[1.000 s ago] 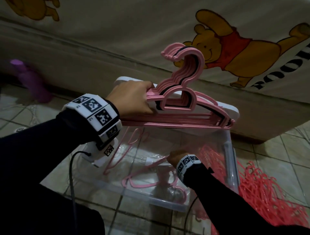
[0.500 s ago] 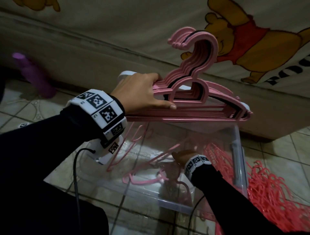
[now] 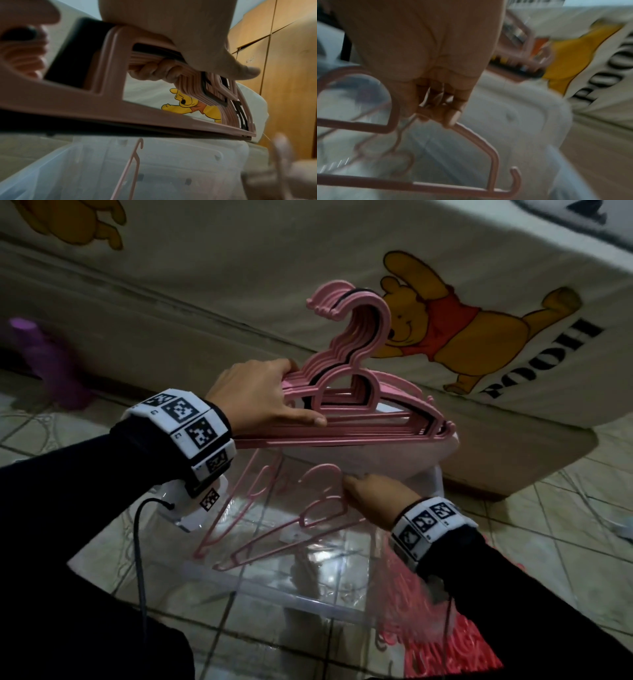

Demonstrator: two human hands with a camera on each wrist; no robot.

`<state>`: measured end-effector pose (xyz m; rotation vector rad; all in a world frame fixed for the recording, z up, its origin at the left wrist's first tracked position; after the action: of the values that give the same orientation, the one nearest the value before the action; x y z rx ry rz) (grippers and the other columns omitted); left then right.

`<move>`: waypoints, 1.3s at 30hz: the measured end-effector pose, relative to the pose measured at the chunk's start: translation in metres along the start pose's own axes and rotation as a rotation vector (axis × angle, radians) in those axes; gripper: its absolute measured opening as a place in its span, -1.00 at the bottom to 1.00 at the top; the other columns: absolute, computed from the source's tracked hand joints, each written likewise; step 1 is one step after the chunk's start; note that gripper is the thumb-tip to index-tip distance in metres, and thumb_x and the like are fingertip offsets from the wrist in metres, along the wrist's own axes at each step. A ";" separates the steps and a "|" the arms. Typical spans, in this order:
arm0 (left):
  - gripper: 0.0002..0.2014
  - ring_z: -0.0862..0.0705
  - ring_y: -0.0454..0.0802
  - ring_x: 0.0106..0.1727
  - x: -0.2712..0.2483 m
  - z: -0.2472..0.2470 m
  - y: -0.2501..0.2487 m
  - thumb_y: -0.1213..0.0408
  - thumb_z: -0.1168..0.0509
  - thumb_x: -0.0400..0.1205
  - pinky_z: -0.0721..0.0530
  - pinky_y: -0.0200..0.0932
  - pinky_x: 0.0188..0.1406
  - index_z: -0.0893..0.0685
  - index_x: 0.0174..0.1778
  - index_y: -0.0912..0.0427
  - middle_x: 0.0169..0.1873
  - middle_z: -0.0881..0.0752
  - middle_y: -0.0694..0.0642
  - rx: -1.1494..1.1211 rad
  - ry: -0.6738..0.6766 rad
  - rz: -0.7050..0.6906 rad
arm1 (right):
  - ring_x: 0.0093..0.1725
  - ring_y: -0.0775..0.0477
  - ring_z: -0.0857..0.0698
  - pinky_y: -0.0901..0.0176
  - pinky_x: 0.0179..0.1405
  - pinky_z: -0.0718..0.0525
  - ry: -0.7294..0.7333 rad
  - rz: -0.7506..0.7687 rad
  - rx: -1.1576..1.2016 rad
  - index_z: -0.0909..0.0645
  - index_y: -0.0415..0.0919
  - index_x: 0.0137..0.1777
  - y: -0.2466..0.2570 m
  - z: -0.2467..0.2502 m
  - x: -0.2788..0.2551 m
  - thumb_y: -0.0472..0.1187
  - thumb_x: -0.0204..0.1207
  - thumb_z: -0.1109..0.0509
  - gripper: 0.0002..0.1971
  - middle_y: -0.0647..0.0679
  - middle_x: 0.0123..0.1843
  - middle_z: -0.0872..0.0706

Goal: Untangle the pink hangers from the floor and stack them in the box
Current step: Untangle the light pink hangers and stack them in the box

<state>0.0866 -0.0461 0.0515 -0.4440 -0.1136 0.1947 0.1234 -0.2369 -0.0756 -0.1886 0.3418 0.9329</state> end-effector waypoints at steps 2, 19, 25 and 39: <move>0.10 -0.68 0.18 0.17 -0.002 0.003 0.001 -0.68 -0.11 0.00 -0.59 -0.03 0.05 -0.55 0.33 0.02 0.19 -0.73 0.08 0.002 -0.003 0.010 | 0.12 -0.29 -0.64 -0.06 0.05 -0.61 -0.069 -0.003 0.080 -0.50 -0.22 0.27 -0.001 0.024 -0.012 -0.15 0.66 -0.20 -0.75 -0.24 0.20 -0.56; 0.01 -0.64 0.10 0.17 -0.003 -0.005 -0.005 -0.69 -0.09 0.04 -0.52 -0.14 -0.01 -0.61 0.23 -0.04 0.04 -0.74 0.04 0.076 0.020 -0.075 | -0.05 -0.05 -0.54 0.07 -0.08 -0.55 -0.587 -0.087 0.203 -0.51 -0.16 0.03 -0.033 0.149 -0.063 -0.23 0.58 -0.33 -0.91 0.02 -0.01 -0.48; -0.46 -0.70 -0.02 -0.05 -0.003 -0.015 -0.001 -0.36 -0.17 0.15 -0.65 -0.06 0.00 -0.54 -0.03 -0.20 -0.17 -0.73 -0.15 -0.052 0.096 -0.045 | -0.07 -0.16 -0.55 -0.07 -0.08 -0.56 -0.613 -0.111 0.267 -0.42 -0.14 -0.03 -0.034 0.147 -0.055 -0.22 0.58 -0.35 -0.87 -0.03 -0.03 -0.43; -0.38 -0.68 0.20 -0.04 0.000 0.022 0.015 0.06 -0.18 0.20 -0.64 -0.01 -0.05 -0.58 0.25 -0.05 -0.05 -0.74 0.08 -0.041 0.015 -0.014 | -0.15 -0.16 -0.67 0.07 -0.24 -0.62 -0.274 0.029 -0.032 -0.59 -0.07 -0.27 -0.002 0.073 -0.019 -0.07 0.46 -0.35 -0.87 -0.01 -0.17 -0.67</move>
<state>0.0812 -0.0238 0.0648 -0.4853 -0.1057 0.1752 0.1300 -0.2298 -0.0006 -0.0830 0.0769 0.9797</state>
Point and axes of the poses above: each hand's wrist, its own x-axis towards the middle knuckle, its own z-axis out of the back of the hand, y = z × x, the point moved 7 cm from there along x, towards the middle knuckle
